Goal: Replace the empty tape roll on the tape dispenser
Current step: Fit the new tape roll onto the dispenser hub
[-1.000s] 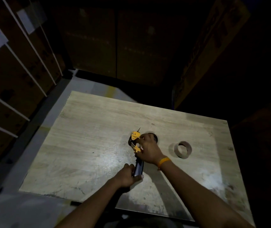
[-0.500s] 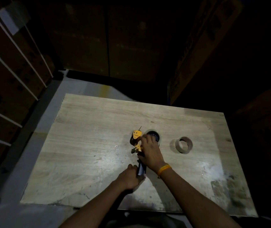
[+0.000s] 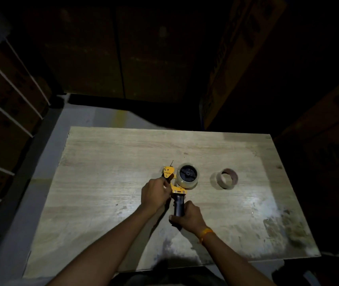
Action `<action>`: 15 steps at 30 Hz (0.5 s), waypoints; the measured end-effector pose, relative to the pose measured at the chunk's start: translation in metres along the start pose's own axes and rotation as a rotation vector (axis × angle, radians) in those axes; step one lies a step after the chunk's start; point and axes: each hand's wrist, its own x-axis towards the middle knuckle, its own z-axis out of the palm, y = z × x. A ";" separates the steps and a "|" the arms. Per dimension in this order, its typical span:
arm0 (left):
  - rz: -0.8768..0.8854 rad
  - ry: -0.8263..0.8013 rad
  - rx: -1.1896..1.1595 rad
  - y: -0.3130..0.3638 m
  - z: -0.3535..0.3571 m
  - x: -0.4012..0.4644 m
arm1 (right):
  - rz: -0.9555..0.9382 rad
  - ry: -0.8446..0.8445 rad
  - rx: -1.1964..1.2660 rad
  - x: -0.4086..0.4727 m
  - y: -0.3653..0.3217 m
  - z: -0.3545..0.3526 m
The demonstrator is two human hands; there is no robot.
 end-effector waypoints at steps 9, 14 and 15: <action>-0.082 -0.131 0.088 0.036 0.014 0.029 | -0.012 0.006 -0.087 -0.002 -0.001 -0.008; -0.063 -0.134 0.121 0.045 0.024 0.042 | -0.020 0.003 -0.081 -0.001 -0.002 -0.009; -0.057 -0.137 0.147 0.047 0.025 0.043 | -0.010 -0.001 -0.081 0.000 -0.001 -0.008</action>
